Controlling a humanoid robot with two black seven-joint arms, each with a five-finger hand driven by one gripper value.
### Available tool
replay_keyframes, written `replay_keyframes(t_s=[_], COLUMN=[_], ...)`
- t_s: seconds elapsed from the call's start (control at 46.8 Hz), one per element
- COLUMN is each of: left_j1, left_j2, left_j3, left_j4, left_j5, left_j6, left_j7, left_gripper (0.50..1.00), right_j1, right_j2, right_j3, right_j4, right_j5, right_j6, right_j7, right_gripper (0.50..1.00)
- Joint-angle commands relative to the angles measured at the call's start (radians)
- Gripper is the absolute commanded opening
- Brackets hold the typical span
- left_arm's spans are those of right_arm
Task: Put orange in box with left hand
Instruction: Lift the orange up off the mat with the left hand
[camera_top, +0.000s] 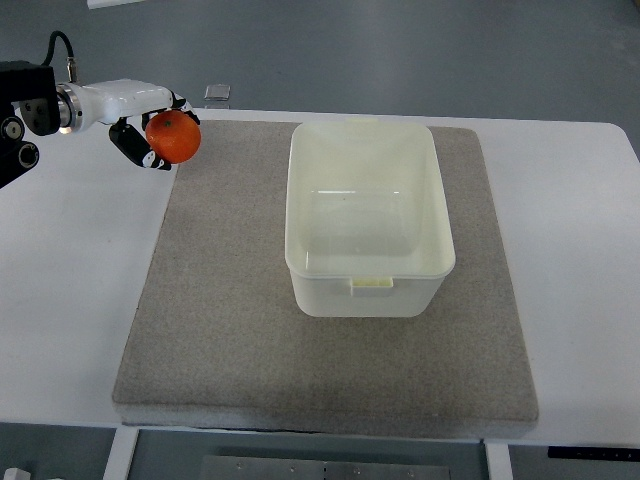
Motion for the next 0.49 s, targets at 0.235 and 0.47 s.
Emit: replay_keyframes(t_s=[0.235, 0.47], left_j1=[-0.019, -0.104], left_j2=[0.047, 0.106], left_j3=[-0.02, -0.026], left_j4=[-0.078, -0.159], left_j5=[-0.019, -0.051], left_j6=[-0.015, -0.058], left_j7=[-0.012, -0.026], left_gripper=[0.5, 0.5], right_j1=[0.0, 0.0], right_j2=[0.0, 0.0], right_j3=[0.0, 0.0], right_j4=[0.0, 0.0], right_j5=[0.0, 0.0], right_j6=[0.002, 0.002], right_j7=[0.0, 0.0], right_gripper=[0.932, 0.932])
